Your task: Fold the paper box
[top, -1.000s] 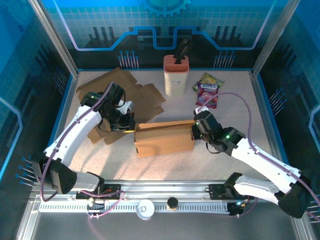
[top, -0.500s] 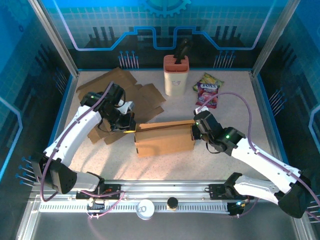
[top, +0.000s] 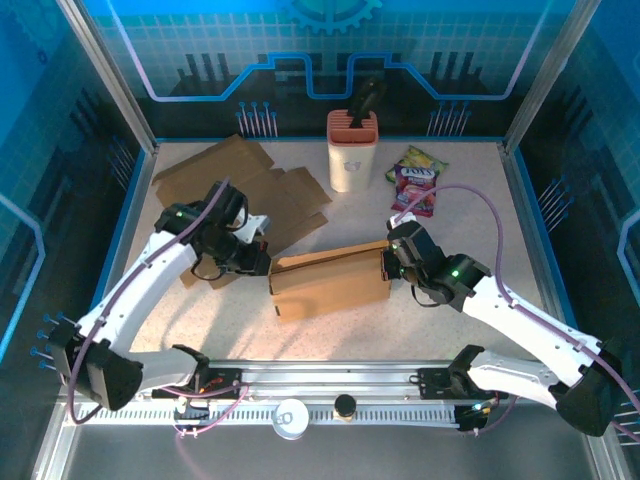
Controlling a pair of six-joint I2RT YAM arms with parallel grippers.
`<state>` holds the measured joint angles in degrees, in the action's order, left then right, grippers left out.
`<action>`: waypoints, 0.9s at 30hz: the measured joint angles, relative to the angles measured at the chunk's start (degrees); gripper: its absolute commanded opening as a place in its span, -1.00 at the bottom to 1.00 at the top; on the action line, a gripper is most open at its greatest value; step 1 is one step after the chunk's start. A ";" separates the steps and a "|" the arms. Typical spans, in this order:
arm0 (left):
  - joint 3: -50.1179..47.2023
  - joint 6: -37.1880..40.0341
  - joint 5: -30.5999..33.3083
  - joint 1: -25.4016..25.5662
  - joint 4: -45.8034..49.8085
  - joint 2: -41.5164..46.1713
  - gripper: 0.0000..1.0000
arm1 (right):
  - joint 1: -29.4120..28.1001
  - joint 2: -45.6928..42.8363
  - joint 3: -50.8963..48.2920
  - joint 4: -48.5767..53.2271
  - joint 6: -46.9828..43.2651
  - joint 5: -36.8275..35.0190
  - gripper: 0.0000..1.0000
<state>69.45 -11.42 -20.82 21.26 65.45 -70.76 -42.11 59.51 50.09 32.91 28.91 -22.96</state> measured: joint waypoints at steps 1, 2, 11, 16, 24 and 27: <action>-0.76 -0.07 0.07 0.24 -0.72 0.85 -1.00 | 0.00 0.00 0.00 0.00 0.00 0.00 -1.00; -1.53 -0.22 0.20 0.48 -1.44 1.64 -1.00 | 0.00 0.00 -0.02 -0.02 0.00 0.02 -1.00; -4.79 -2.10 3.04 3.32 -5.05 5.64 -1.00 | 0.00 0.00 -0.24 -0.48 0.04 -0.04 -1.00; -7.34 -3.45 4.50 4.87 -7.76 8.35 -1.00 | 0.00 0.00 -0.28 -0.61 0.07 -0.02 -1.00; -10.19 -4.44 8.20 8.15 -10.71 11.28 -1.00 | 0.00 -0.15 -0.72 -1.27 0.20 -0.11 -1.00; -10.49 -5.03 9.70 9.18 -11.02 11.96 -1.00 | 0.00 -0.28 -1.09 -1.75 0.13 -0.20 -1.00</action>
<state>58.96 -16.45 -11.11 30.44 54.43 -58.81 -42.11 59.22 48.99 31.16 29.04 -23.16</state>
